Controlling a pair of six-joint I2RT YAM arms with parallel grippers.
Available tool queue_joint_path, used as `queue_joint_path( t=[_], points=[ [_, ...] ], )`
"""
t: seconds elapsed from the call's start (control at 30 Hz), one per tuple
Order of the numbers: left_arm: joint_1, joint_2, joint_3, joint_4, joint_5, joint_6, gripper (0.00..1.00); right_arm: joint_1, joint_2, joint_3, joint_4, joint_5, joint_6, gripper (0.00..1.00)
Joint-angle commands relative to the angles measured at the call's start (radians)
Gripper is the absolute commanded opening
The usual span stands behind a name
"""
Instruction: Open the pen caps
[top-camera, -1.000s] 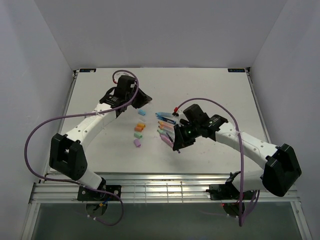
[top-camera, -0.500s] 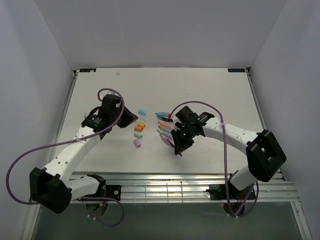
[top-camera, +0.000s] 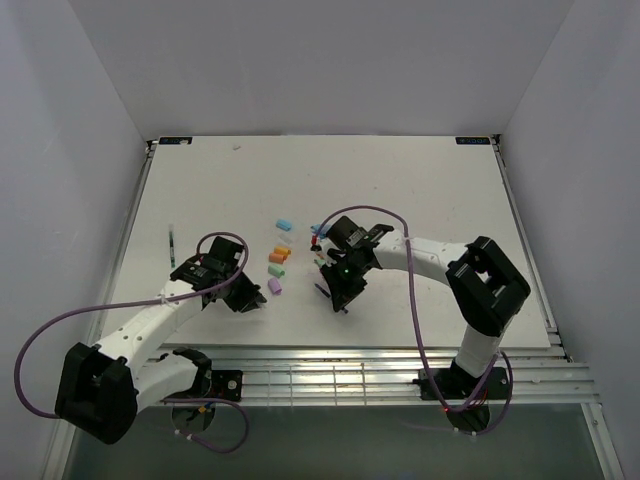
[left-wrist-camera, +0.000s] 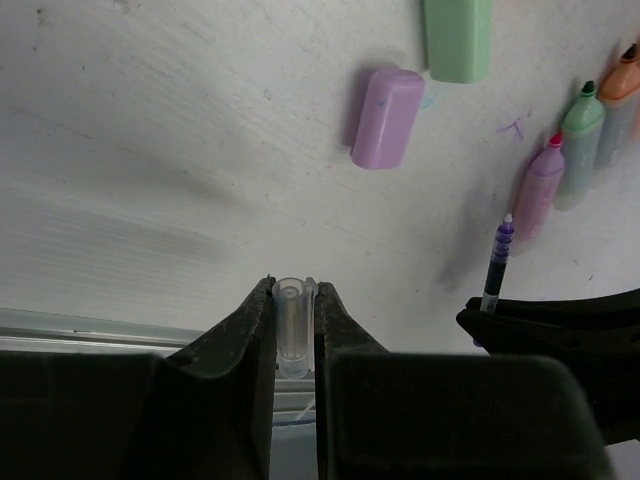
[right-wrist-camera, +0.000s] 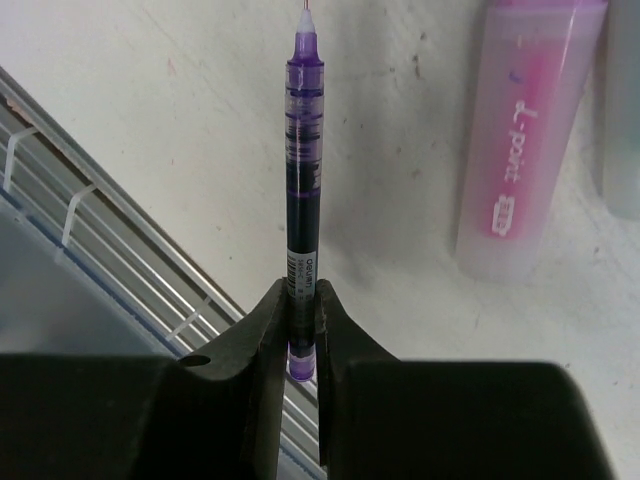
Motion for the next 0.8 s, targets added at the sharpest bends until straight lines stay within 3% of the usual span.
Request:
queue_joint_path(
  t=[0.0,0.17,0.4,0.57,0.77],
  points=[
    [-0.001,0.015,-0.018,0.043,0.035,-0.044,0.00,0.008,0.041,0.070,0.032,0.004,-0.035,0.08],
    [0.001,0.056,-0.030,0.118,0.037,-0.019,0.11,0.006,0.088,0.090,0.038,-0.012,-0.043,0.08],
    [0.001,0.171,-0.047,0.202,0.075,-0.021,0.20,0.006,0.122,0.093,0.037,0.041,-0.070,0.08],
    [0.007,0.211,-0.046,0.219,0.070,-0.024,0.21,0.008,0.141,0.107,0.029,0.059,-0.079,0.12],
    [0.019,0.212,-0.050,0.224,0.053,-0.027,0.33,0.006,0.150,0.117,0.020,0.091,-0.090,0.21]
  ],
)
